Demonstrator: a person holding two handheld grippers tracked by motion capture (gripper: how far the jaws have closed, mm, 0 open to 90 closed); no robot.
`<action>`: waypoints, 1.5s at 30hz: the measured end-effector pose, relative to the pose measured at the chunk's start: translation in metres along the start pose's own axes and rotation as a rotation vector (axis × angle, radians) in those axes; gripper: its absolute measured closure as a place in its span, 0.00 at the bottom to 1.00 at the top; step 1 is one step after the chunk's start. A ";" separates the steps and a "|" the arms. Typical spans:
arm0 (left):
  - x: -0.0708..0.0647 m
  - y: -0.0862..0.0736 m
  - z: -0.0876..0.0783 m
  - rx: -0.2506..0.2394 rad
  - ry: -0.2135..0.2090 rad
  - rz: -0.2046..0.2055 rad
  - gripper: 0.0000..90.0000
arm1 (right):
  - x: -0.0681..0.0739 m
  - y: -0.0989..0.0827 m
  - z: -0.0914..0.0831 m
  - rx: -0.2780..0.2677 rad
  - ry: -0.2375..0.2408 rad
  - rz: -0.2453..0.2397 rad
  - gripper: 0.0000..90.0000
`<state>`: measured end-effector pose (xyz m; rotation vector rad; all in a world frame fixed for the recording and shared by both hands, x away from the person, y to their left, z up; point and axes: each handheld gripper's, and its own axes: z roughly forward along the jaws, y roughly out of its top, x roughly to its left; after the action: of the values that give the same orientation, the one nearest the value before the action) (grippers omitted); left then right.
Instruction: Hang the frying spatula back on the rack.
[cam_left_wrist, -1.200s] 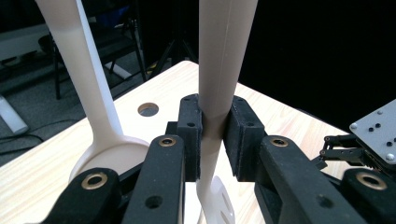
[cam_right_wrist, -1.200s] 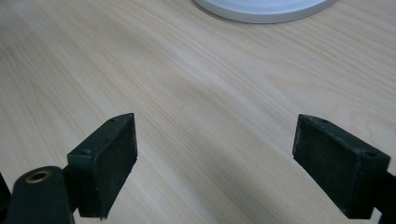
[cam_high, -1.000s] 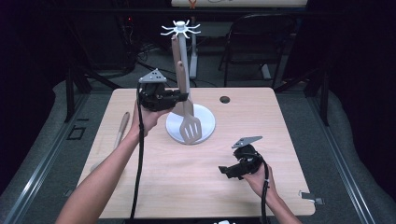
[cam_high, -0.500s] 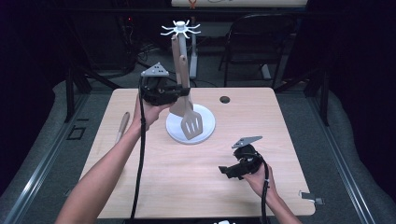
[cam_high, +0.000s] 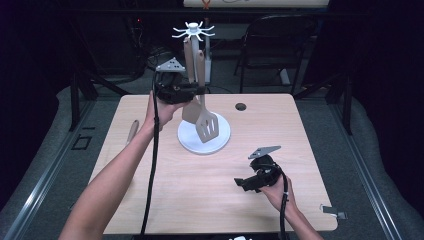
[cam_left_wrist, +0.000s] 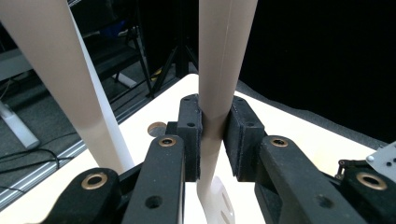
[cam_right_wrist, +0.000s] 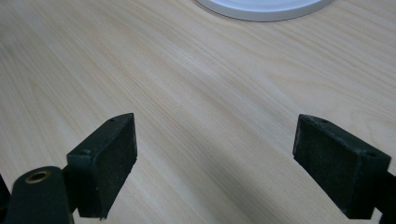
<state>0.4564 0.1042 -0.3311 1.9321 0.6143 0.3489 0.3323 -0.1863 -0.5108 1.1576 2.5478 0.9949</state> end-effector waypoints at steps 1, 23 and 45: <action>0.000 0.002 0.001 0.001 0.002 0.001 0.86 | 0.000 0.000 0.000 0.000 0.001 0.000 0.15; 0.015 0.027 0.016 0.018 0.023 -0.024 0.86 | -0.001 -0.001 0.001 0.008 0.002 -0.004 0.15; 0.027 0.023 0.020 0.040 0.098 -0.083 0.86 | -0.001 -0.001 0.001 0.016 0.004 -0.007 0.15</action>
<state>0.4949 0.0965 -0.3199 1.9301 0.7683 0.3835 0.3325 -0.1868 -0.5127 1.1512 2.5658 0.9782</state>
